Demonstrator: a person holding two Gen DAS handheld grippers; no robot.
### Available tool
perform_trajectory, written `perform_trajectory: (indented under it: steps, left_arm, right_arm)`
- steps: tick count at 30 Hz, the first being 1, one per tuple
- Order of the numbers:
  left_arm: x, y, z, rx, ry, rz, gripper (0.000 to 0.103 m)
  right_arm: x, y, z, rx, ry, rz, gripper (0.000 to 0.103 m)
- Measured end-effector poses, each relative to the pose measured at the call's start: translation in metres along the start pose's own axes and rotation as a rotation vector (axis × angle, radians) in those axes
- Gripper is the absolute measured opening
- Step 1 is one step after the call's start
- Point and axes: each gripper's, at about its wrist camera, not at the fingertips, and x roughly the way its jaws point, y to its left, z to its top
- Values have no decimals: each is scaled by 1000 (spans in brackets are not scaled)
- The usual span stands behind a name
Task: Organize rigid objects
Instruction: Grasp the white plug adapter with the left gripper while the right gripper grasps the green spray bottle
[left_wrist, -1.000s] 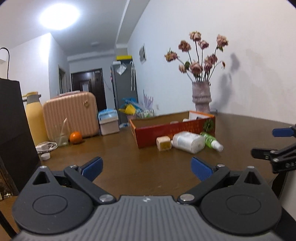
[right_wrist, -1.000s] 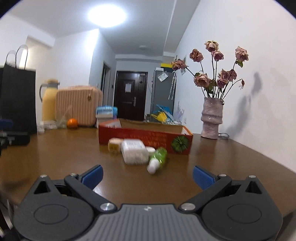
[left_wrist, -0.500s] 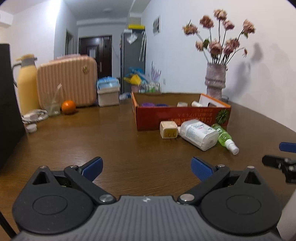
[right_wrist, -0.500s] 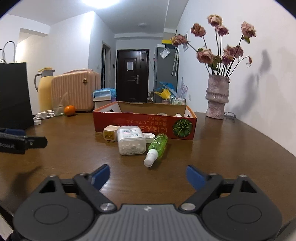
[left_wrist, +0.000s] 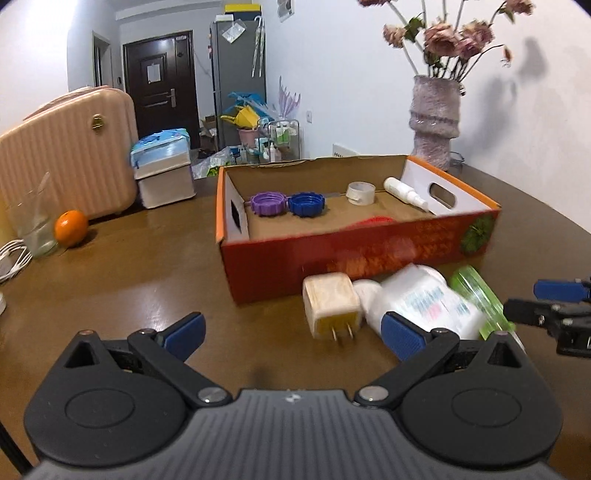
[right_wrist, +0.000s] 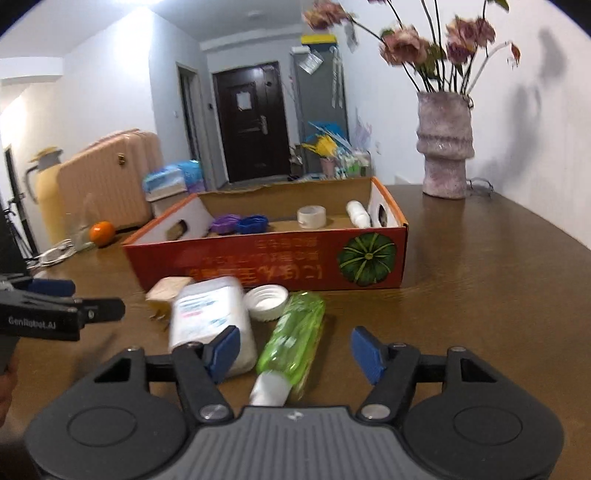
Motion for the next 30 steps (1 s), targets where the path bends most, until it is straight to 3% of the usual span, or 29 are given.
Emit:
perform_trajectory:
  steps: [3, 5, 10, 13, 17, 22, 30]
  left_arm:
    - [25, -1, 16, -5, 25, -18, 93]
    - [41, -3, 21, -1, 49, -37, 81]
    - [68, -10, 23, 11, 97, -56, 70]
    - [75, -11, 21, 6, 128, -68, 58]
    - [74, -11, 17, 4, 122, -77, 40]
    - [55, -7, 13, -16, 86, -70, 40]
    - [-20, -7, -17, -71, -17, -42, 39]
  right_arm:
    - [22, -5, 8, 3, 38, -8, 56]
    - [35, -6, 10, -12, 66, -18, 54]
    - [44, -7, 11, -37, 101, -7, 54]
    - [45, -12, 11, -36, 114, -22, 48]
    - [49, -16, 8, -37, 143, -32, 31]
    - [46, -12, 5, -52, 146, -31, 31]
    - [4, -7, -11, -15, 107, -11, 31]
